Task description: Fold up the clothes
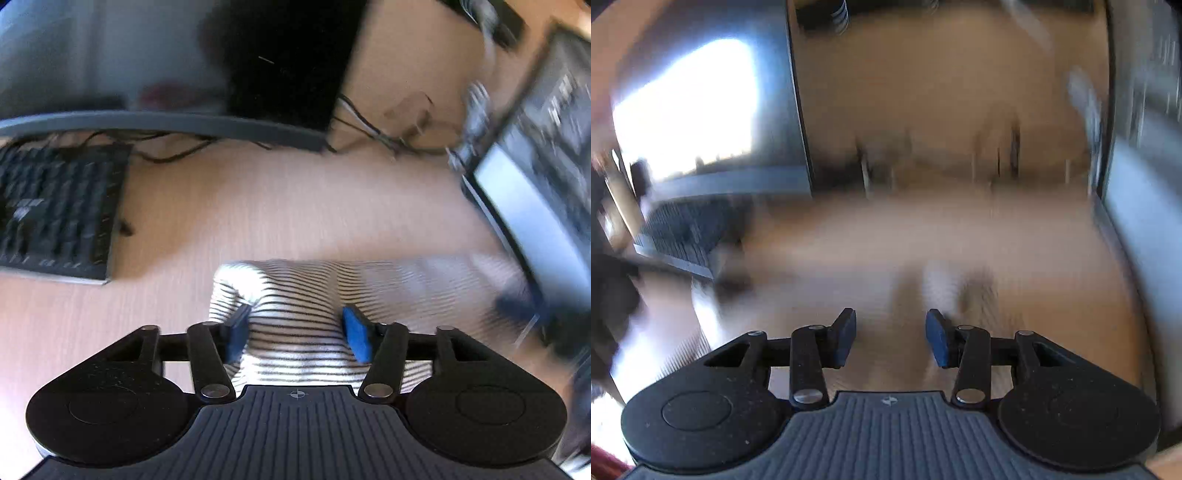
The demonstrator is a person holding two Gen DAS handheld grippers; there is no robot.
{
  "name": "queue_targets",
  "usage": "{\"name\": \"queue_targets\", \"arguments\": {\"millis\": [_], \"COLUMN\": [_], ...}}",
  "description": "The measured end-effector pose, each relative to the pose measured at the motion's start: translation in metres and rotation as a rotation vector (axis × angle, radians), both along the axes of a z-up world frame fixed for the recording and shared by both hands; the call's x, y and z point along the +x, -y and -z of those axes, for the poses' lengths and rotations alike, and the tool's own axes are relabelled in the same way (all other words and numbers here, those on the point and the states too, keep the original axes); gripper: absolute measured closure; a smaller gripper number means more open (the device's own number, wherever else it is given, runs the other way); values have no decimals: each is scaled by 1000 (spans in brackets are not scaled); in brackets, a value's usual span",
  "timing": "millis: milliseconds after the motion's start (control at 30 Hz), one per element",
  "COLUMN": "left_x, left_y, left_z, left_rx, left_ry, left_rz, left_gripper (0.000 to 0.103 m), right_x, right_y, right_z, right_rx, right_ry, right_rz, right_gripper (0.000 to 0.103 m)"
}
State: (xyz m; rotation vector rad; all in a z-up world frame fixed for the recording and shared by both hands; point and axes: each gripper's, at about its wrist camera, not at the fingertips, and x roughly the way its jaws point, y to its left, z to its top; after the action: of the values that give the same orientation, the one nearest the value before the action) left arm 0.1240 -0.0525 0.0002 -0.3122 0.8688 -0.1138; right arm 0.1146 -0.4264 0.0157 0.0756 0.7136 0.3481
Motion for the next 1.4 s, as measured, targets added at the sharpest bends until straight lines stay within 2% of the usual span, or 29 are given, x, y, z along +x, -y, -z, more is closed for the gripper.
{"name": "queue_targets", "arguments": {"millis": [67,167,233,300,367,400,467,533,567,633,667,733,833,900,967,1067,1167,1233,1300,1367,1400], "left_x": [2,21,33,41,47,49,55,56,56,56,57,63,68,63,52,31,2,-14,-24,-34,-36], "left_y": [-15,-23,-16,-6,-1,1,1,0,0,0,1,4,5,5,5,5,1,-2,-7,-12,-12], "left_z": [-3,1,10,19,28,32,40,45,45,45,45,37,13,-3,-4,6,25,28,17,-7,-21], "left_rx": [-54,-91,-75,-43,-43,-51,-67,-85,-91,-109,-132,-119,-107,-102,-86,-63,-63,-72,-72,-51,-43], "left_ry": [9,-37,-77,-111,-140,-155,-185,-205,-203,-193,-186,-145,-35,23,35,24,-13,-27,-15,47,91], "left_rz": [-64,-57,-38,-18,-6,-1,6,11,19,41,54,64,75,89,99,113,134,144,146,142,138], "left_gripper": [23,17,17,18,18,18,18,19,20,34,52,58,63,64,64,64,63,59,59,59,53], "right_x": [-8,-9,-11,-5,14,27,53,68,68,69,71,79,86,81,73,57,28,18,6,0,-1], "right_y": [2,8,13,20,25,28,30,33,33,31,29,26,25,24,26,30,38,37,30,24,22], "right_z": [10,0,-10,-15,-15,-10,5,25,33,45,46,37,8,-8,-17,-3,20,21,14,10,9], "right_rx": [28,52,62,73,67,67,88,170,193,206,190,192,199,177,166,160,199,237,254,245,234], "right_ry": [-19,-49,-41,-16,-9,-36,-125,-231,-259,-282,-268,-241,-134,-56,-17,-45,-102,-125,-133,-121,-113], "right_rz": [20,29,42,105,186,208,234,216,200,168,154,138,98,68,52,60,91,115,138,152,156], "right_gripper": [61,61,61,60,52,46,46,46,47,61,63,73,74,75,75,74,74,74,74,74,74]}}
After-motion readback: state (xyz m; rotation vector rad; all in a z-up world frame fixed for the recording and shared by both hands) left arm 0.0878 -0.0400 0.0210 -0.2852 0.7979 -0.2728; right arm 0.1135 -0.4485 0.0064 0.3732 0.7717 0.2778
